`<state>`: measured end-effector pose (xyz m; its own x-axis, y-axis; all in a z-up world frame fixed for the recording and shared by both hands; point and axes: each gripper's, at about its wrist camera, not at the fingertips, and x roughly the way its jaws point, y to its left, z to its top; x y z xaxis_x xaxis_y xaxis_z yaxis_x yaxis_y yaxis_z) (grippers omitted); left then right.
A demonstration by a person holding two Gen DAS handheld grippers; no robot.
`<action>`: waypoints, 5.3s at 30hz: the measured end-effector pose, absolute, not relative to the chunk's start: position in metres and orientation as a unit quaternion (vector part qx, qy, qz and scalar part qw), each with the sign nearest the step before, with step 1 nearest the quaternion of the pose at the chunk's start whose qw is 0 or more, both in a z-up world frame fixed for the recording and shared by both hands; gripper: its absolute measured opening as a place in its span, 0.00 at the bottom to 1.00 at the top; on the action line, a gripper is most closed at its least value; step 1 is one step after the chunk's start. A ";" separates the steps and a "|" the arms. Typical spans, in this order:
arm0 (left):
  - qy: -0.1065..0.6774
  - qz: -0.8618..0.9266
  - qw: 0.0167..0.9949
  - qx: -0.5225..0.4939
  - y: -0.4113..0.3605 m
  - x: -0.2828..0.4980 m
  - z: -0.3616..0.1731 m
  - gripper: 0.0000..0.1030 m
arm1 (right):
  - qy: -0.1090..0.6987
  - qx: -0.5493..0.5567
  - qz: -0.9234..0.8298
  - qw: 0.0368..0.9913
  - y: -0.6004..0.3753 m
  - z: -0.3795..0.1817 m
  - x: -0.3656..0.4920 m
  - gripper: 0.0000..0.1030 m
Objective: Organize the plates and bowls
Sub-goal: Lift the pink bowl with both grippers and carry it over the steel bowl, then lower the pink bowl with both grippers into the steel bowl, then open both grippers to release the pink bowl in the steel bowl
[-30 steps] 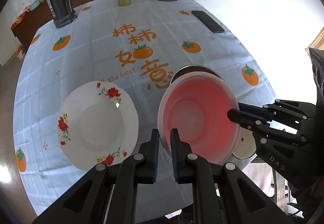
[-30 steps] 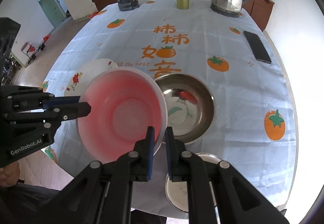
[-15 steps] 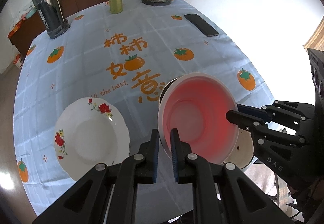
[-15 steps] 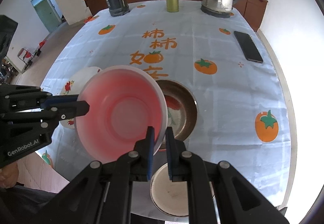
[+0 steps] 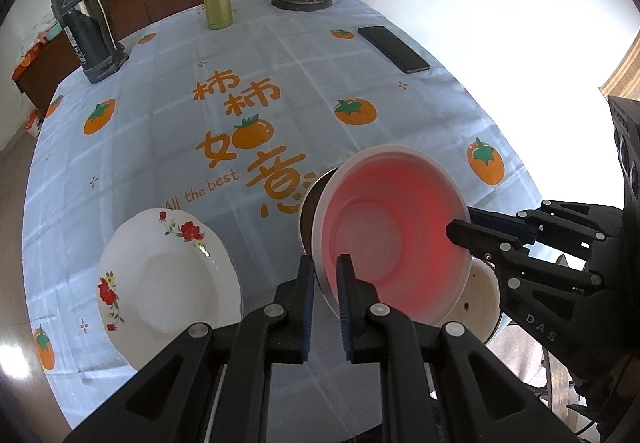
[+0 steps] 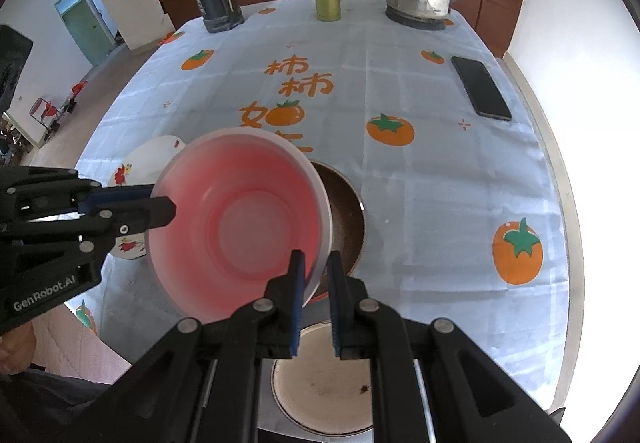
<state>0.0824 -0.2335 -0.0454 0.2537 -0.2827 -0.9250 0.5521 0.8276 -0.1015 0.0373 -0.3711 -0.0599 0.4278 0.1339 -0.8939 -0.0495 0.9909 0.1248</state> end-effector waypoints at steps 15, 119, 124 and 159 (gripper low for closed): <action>0.553 -0.262 0.781 0.122 -0.243 0.089 -0.051 0.12 | 0.536 0.044 0.055 0.841 -0.380 -0.065 0.041 0.11; 0.617 -0.237 0.742 0.111 -0.257 0.113 -0.101 0.12 | 0.591 0.036 0.068 0.803 -0.386 -0.105 0.073 0.14; 0.618 -0.235 0.742 0.109 -0.257 0.114 -0.102 0.12 | 0.588 0.040 0.066 0.805 -0.388 -0.106 0.074 0.14; 0.621 -0.226 0.743 0.105 -0.256 0.123 -0.108 0.12 | 0.595 0.035 0.073 0.800 -0.386 -0.115 0.082 0.14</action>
<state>0.1232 -0.2556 -0.1084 0.1255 -0.2054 -0.9706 0.4673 0.8752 -0.1248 0.0823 -0.3858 -0.1152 0.2817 0.1578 -0.9464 -0.0754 0.9870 0.1421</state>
